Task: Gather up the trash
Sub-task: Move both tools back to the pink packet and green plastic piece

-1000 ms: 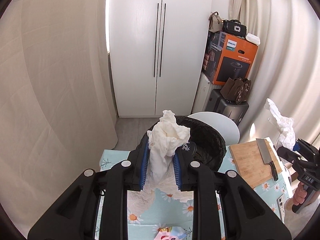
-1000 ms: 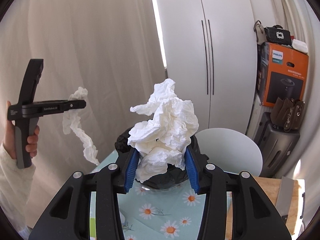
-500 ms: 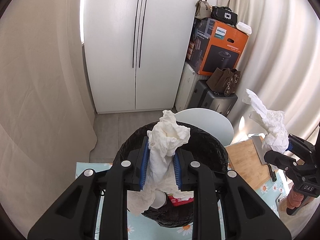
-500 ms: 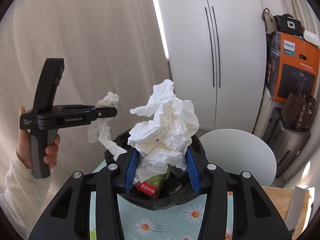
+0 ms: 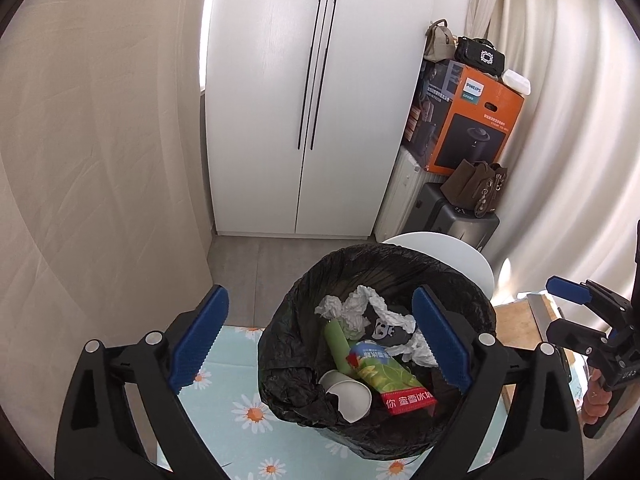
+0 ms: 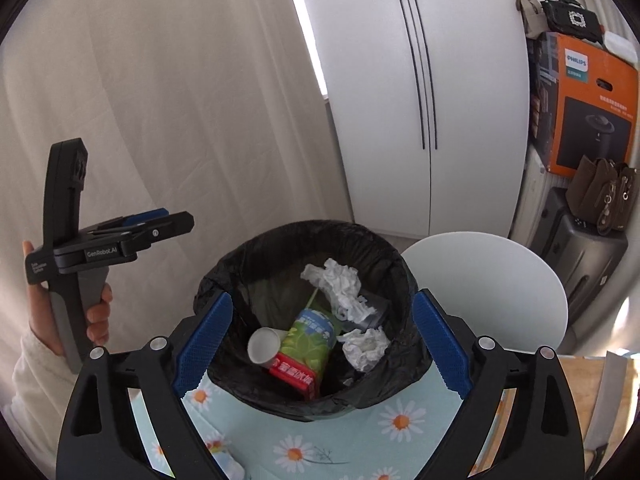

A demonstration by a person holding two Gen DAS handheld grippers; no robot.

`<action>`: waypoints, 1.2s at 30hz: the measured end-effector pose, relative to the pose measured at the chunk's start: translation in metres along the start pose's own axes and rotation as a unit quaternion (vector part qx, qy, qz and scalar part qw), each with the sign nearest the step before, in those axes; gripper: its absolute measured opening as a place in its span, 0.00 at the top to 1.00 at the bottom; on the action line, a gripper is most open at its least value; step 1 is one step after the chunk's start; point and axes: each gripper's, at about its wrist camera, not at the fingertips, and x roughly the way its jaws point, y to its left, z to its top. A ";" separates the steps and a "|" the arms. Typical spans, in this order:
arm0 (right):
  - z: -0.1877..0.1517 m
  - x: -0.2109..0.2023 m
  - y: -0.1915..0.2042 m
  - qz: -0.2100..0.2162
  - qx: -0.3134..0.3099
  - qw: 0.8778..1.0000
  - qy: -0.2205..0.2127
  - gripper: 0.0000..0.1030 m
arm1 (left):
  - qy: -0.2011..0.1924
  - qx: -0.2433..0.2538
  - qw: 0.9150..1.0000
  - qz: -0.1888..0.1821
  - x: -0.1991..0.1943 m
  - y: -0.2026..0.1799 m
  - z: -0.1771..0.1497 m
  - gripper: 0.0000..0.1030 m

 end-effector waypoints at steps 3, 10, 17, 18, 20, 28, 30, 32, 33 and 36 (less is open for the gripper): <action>-0.007 -0.006 0.008 -0.002 -0.008 1.000 0.003 0.15 | 0.002 -0.003 1.000 0.007 -0.013 0.005 -0.010 0.10; -0.024 -0.019 0.030 -0.002 -0.027 1.000 0.008 0.14 | 0.015 -0.007 1.000 0.026 -0.037 0.013 -0.037 0.06; -0.050 -0.024 0.052 0.003 -0.050 0.998 0.027 0.14 | 0.033 -0.013 0.998 0.049 -0.059 0.022 -0.071 0.06; -0.054 -0.024 0.054 0.006 -0.054 0.998 0.031 0.14 | 0.035 -0.013 0.998 0.052 -0.061 0.023 -0.075 0.06; -0.061 -0.023 0.060 0.011 -0.059 0.997 0.038 0.14 | 0.037 -0.016 0.998 0.055 -0.067 0.024 -0.082 0.06; -0.091 -0.021 0.081 0.028 -0.091 0.993 0.064 0.14 | 0.045 -0.027 0.996 0.072 -0.085 0.025 -0.107 0.06; -0.098 -0.020 0.084 0.033 -0.096 0.992 0.072 0.14 | 0.050 -0.030 0.995 0.079 -0.088 0.025 -0.115 0.06; -0.106 -0.018 0.086 0.038 -0.099 0.991 0.082 0.14 | 0.054 -0.031 0.995 0.083 -0.090 0.024 -0.123 0.06; -0.109 -0.016 0.086 0.043 -0.100 0.990 0.087 0.14 | 0.056 -0.035 0.994 0.084 -0.092 0.025 -0.128 0.06; -0.120 -0.010 0.087 0.052 -0.102 0.988 0.104 0.14 | 0.063 -0.048 0.993 0.087 -0.095 0.026 -0.141 0.06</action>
